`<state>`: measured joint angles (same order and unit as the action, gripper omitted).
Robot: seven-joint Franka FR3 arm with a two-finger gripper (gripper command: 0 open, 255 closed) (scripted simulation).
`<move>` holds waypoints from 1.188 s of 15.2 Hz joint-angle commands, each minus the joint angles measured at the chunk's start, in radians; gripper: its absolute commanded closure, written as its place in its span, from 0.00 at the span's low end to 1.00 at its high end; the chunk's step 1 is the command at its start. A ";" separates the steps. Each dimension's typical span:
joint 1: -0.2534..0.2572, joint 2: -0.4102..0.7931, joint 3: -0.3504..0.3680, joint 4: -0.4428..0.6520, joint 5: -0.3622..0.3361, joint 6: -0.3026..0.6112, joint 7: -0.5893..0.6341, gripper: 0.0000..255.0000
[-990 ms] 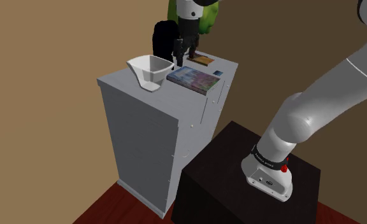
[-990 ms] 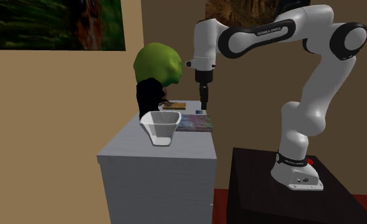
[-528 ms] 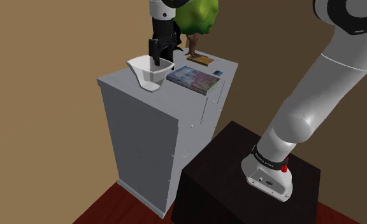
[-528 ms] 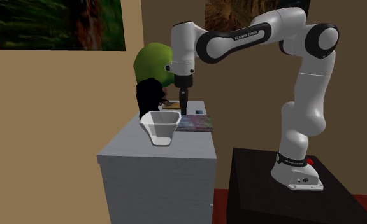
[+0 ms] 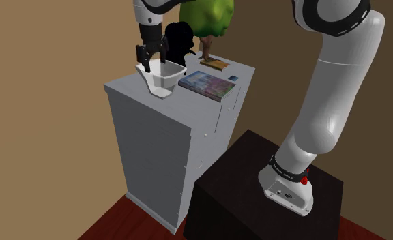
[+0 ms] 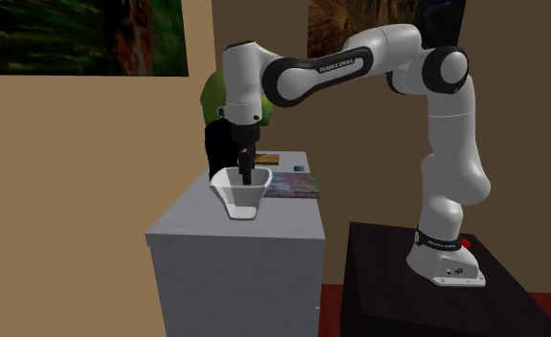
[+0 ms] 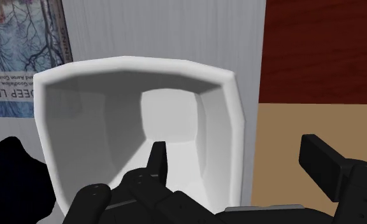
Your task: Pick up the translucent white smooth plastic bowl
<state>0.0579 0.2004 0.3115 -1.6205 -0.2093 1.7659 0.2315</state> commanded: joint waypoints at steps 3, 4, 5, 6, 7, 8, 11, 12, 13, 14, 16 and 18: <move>0.000 0.011 -0.001 -0.037 -0.006 0.046 0.009 0.00; 0.000 0.012 -0.002 -0.048 -0.007 0.059 0.011 0.00; -0.001 0.015 -0.002 -0.065 -0.009 0.079 0.015 0.00; -0.001 0.015 -0.002 -0.066 -0.009 0.079 0.015 0.00; -0.001 0.015 -0.002 -0.065 -0.009 0.079 0.015 0.00; 0.000 0.016 -0.002 -0.063 -0.009 0.078 0.016 1.00; 0.000 0.016 -0.002 -0.063 -0.009 0.077 0.016 1.00; 0.000 0.016 -0.002 -0.064 -0.009 0.078 0.016 1.00; 0.000 0.015 -0.002 -0.064 -0.009 0.078 0.016 1.00; 0.000 0.016 -0.002 -0.064 -0.009 0.078 0.015 1.00; 0.000 0.016 -0.002 -0.063 -0.009 0.077 0.015 1.00; -0.001 0.013 -0.002 -0.054 -0.008 0.066 0.013 1.00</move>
<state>0.0571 0.2137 0.3095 -1.6807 -0.2178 1.8385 0.2454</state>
